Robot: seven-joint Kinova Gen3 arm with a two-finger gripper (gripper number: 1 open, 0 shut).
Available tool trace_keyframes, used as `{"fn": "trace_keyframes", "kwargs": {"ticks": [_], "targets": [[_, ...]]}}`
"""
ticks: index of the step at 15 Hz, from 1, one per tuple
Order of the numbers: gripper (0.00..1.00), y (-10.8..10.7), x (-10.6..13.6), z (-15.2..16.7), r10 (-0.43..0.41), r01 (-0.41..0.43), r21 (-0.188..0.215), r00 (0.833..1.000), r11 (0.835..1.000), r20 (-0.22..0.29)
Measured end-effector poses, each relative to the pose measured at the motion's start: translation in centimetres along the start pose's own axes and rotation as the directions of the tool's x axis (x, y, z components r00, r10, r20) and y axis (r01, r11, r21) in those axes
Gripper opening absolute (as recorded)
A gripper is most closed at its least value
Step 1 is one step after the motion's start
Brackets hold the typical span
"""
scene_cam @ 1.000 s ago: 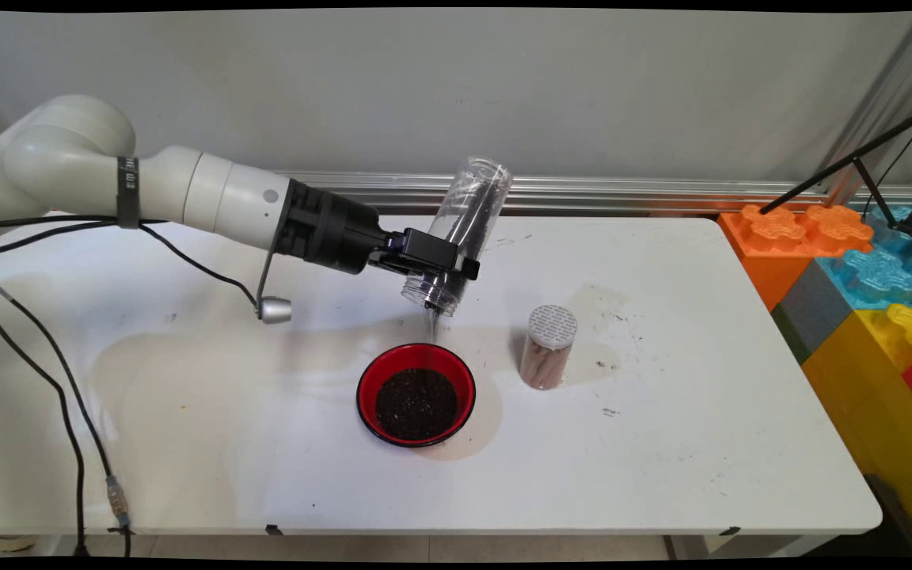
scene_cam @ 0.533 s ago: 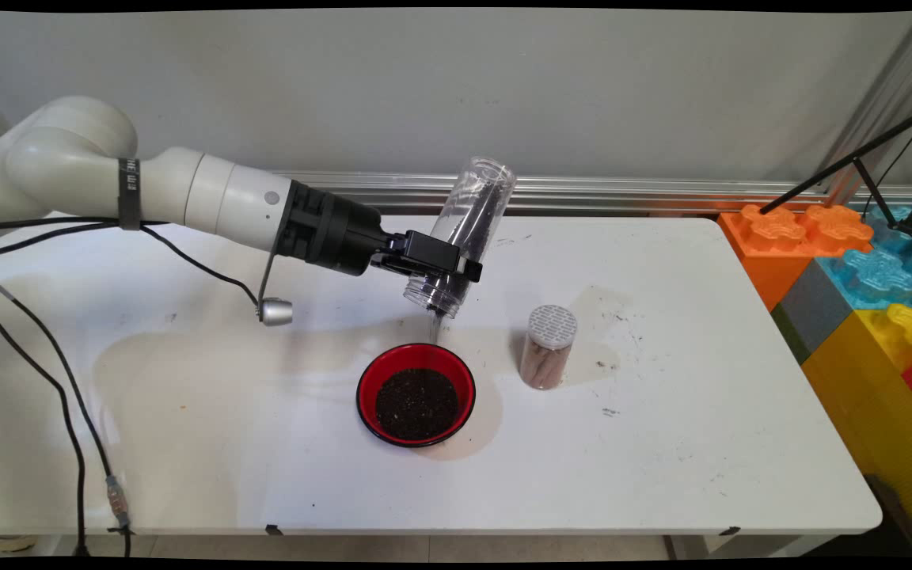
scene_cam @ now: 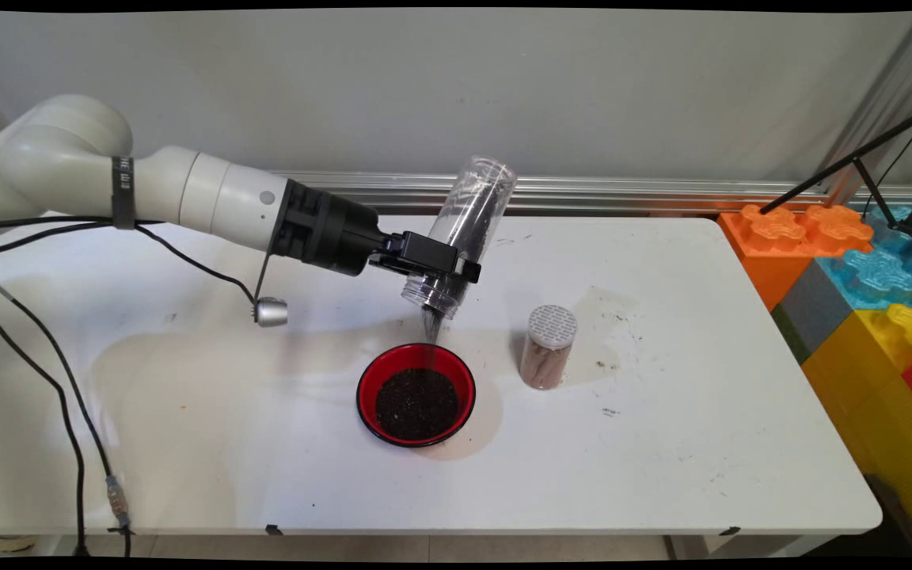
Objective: Pour the black seasoning powder in the red bowl
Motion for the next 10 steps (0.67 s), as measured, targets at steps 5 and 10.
{"fn": "trace_keyframes", "kwargs": {"ticks": [5,10], "targets": [[0.00,-0.05,-0.15,-0.18,0.013,-0.013,0.007,1.000,1.000,0.007],[0.00,-0.03,-0.13,-0.31,0.020,-0.020,0.009,1.000,1.000,0.007]]}}
